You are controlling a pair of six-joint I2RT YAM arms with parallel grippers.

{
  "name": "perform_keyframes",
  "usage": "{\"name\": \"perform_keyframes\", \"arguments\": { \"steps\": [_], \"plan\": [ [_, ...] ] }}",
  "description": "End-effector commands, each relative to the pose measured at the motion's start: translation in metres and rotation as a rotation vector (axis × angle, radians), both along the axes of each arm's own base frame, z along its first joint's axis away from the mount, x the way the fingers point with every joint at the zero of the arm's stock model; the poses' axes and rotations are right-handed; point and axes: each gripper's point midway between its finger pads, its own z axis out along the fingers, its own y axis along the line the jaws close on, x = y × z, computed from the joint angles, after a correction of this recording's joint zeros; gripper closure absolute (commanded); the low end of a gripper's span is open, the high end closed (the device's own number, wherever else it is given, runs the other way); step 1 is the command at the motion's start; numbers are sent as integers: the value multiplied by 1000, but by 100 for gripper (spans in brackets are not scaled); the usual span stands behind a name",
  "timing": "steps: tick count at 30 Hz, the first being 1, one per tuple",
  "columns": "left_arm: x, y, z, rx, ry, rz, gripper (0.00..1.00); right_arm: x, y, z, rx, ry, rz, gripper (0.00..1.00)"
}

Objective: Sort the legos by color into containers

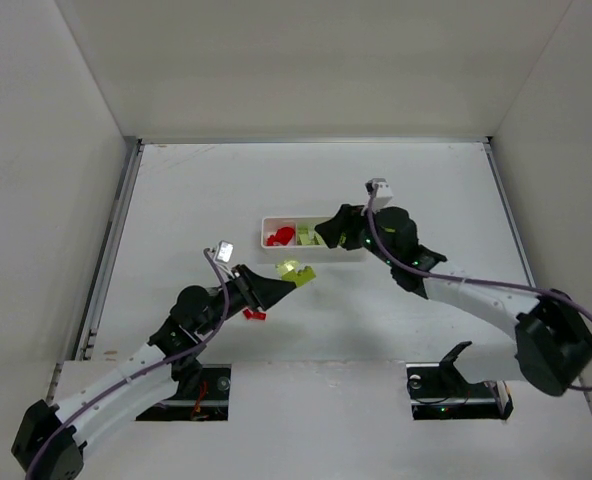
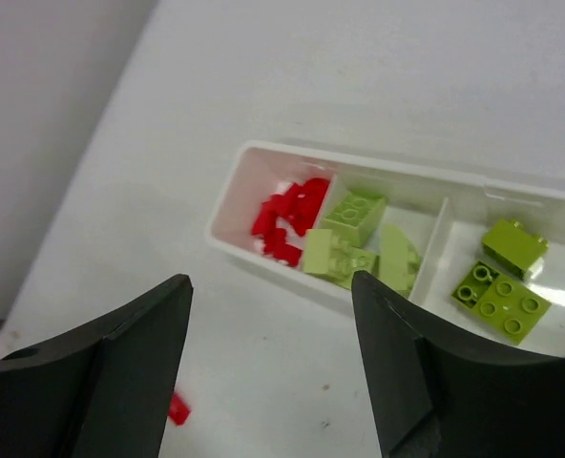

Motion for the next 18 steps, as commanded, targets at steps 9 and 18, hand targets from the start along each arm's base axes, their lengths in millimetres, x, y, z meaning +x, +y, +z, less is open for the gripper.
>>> {"name": "perform_keyframes", "arguments": {
  "steps": [9,18],
  "plan": [
    [-41,-27,30,-69,-110,-246,75,-119,26,96,373,-179,606,6],
    [-53,-27,41,-94,-153,-292,75,-162,39,86,378,-130,812,8]
  ]
}}
